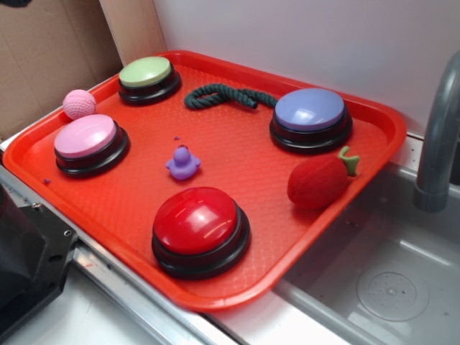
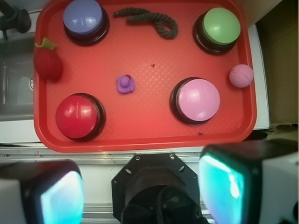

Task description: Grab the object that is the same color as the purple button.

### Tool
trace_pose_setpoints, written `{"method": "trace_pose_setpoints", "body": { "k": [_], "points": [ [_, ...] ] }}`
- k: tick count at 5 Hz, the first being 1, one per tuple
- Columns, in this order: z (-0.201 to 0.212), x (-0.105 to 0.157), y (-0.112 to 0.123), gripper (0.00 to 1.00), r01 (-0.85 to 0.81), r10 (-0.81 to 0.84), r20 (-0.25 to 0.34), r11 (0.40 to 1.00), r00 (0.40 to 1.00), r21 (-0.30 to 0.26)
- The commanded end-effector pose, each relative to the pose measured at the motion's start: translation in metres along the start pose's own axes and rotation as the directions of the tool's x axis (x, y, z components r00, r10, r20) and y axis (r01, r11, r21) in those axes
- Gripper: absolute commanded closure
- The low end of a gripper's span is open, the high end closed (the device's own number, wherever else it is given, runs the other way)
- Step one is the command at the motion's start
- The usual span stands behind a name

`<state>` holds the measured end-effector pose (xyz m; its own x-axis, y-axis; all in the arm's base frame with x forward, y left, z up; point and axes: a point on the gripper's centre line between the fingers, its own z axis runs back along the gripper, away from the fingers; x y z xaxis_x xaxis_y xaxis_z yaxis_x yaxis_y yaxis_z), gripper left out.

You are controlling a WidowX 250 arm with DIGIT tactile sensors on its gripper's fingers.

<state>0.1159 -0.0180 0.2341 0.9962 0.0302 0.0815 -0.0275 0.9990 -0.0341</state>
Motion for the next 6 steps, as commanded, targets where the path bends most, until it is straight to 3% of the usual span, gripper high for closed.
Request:
{"method": "trace_pose_setpoints", "body": {
  "k": [1,2,3,4,5,6],
  "points": [
    [0.000,0.000,0.000,0.00,0.000,0.000,0.000,1.000,1.000,0.000],
    [-0.053,0.045,0.016,0.00,0.047,-0.039,-0.088,0.994,0.995,0.096],
    [-0.106,0.076,0.011,0.00,0.133,-0.121,-0.117,0.986,0.986,0.097],
    [-0.145,0.086,0.014,0.00,0.181,-0.164,-0.117,0.972,0.979,0.150],
    [-0.169,0.085,0.022,0.00,0.208,-0.200,-0.080,0.972,0.976,0.108],
    [-0.188,0.083,0.019,0.00,0.248,-0.241,-0.086,0.966,0.967,0.076]
  ]
}}
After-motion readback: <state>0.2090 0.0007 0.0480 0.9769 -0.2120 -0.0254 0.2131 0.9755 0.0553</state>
